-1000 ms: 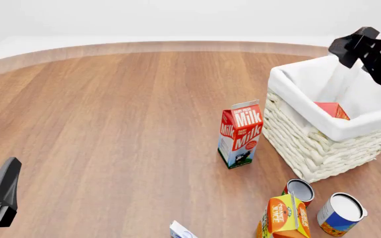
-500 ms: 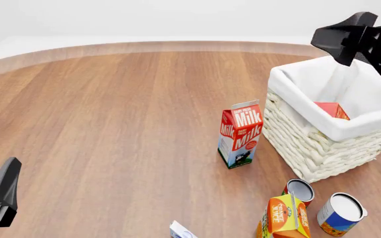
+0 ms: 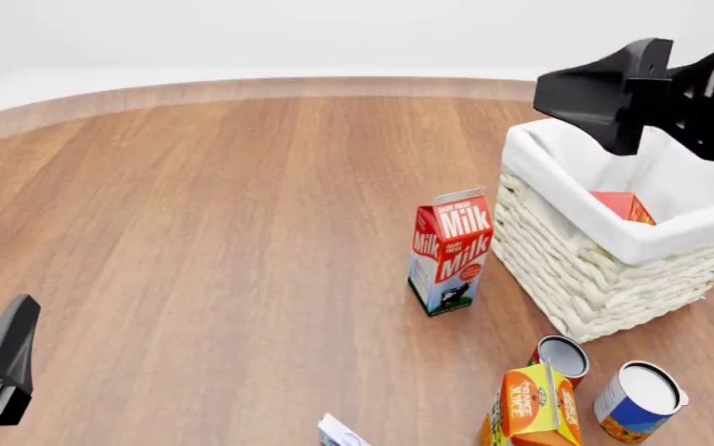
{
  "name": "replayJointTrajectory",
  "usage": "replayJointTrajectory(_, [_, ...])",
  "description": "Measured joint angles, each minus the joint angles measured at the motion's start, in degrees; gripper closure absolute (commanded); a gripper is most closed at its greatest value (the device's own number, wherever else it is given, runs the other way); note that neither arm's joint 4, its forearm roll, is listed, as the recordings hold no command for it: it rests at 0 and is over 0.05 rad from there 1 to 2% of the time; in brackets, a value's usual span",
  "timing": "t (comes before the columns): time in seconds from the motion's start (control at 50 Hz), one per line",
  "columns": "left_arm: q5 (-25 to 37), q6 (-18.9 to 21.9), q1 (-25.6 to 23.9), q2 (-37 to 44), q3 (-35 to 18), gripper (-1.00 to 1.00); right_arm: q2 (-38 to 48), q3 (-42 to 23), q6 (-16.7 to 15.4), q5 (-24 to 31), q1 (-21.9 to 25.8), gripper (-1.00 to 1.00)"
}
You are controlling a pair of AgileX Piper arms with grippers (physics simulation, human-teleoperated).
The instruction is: Pick up the cream cheese box and the butter, and put them in the basket.
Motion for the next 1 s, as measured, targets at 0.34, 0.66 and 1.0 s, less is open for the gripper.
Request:
replayJointTrajectory(0.34, [0.0, 0.0, 0.0, 0.0, 0.0, -1.0, 2.08, -1.54, -3.86, 2.36, 7.1, -1.0])
replayJointTrajectory(0.66, [0.0, 0.0, 0.0, 0.0, 0.0, -1.0, 5.14, -2.52, -5.95, 3.21, 14.02, -1.0])
replayJointTrajectory(1.0, [0.0, 0.0, 0.0, 0.0, 0.0, -1.0, 9.87, -0.07, -5.12, 0.94, 20.49, -1.0])
